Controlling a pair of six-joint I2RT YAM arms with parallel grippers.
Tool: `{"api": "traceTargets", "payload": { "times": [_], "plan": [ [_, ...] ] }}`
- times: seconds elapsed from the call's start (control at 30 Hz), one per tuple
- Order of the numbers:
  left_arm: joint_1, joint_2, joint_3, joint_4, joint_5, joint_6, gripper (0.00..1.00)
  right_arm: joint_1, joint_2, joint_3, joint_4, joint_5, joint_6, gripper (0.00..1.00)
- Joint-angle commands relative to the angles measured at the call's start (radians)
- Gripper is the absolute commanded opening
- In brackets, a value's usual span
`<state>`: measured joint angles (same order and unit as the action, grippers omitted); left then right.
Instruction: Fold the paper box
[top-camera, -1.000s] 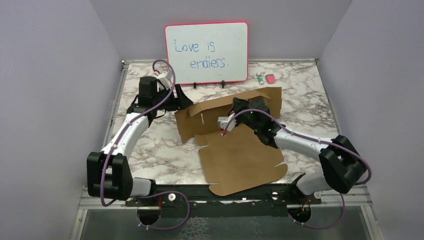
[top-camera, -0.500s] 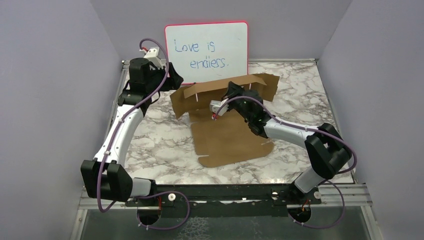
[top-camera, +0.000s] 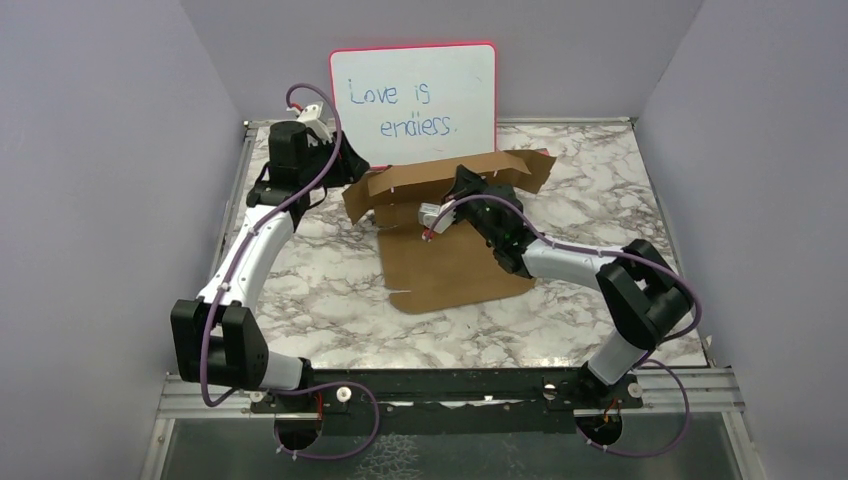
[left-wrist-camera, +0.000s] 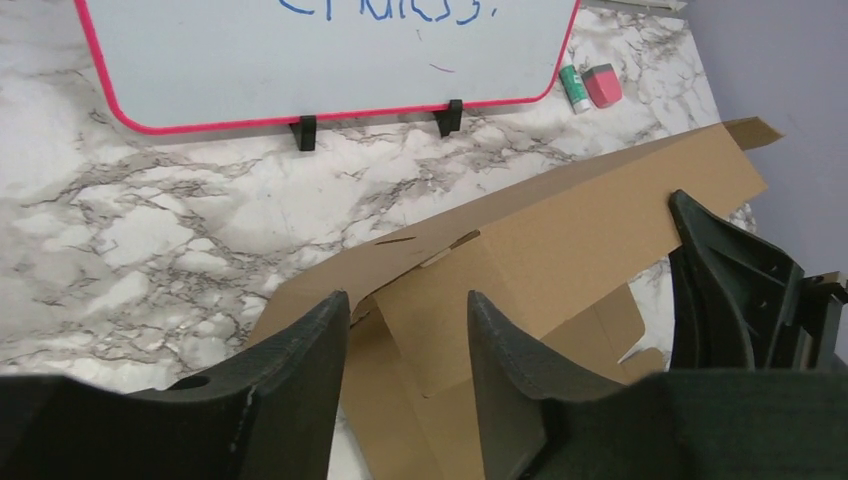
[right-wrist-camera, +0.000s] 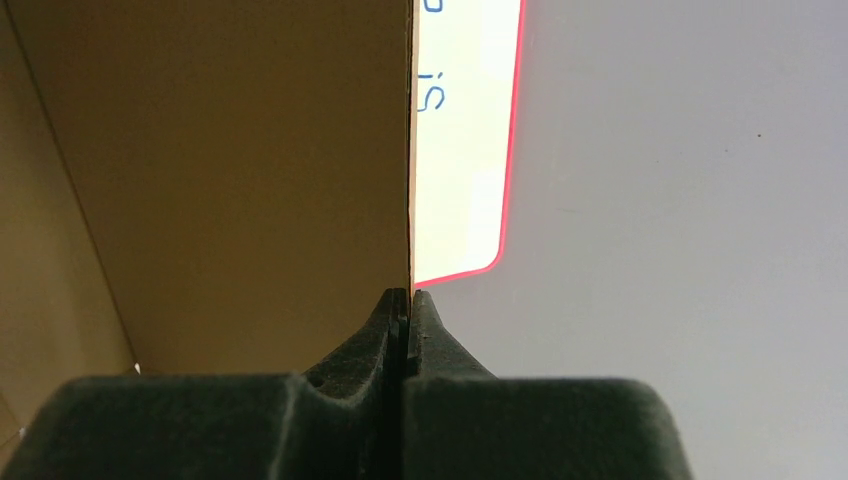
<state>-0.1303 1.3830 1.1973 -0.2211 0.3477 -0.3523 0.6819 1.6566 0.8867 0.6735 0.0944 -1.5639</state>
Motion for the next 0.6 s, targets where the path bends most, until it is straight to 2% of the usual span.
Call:
{"api": "traceTargets", "payload": {
  "times": [0.0, 0.23, 0.57],
  "plan": [
    [-0.002, 0.018, -0.032, 0.097, 0.065, -0.075, 0.45, 0.005, 0.04, 0.02, 0.073, 0.037, 0.011, 0.01],
    [-0.017, 0.0, -0.107, 0.183, 0.037, -0.126, 0.39, 0.004, 0.08, 0.064, 0.069, 0.033, 0.007, 0.01],
    [-0.041, 0.099, -0.137, 0.271, -0.03, -0.143, 0.34, 0.004, 0.078, 0.086, 0.027, 0.011, 0.021, 0.01]
  ]
}}
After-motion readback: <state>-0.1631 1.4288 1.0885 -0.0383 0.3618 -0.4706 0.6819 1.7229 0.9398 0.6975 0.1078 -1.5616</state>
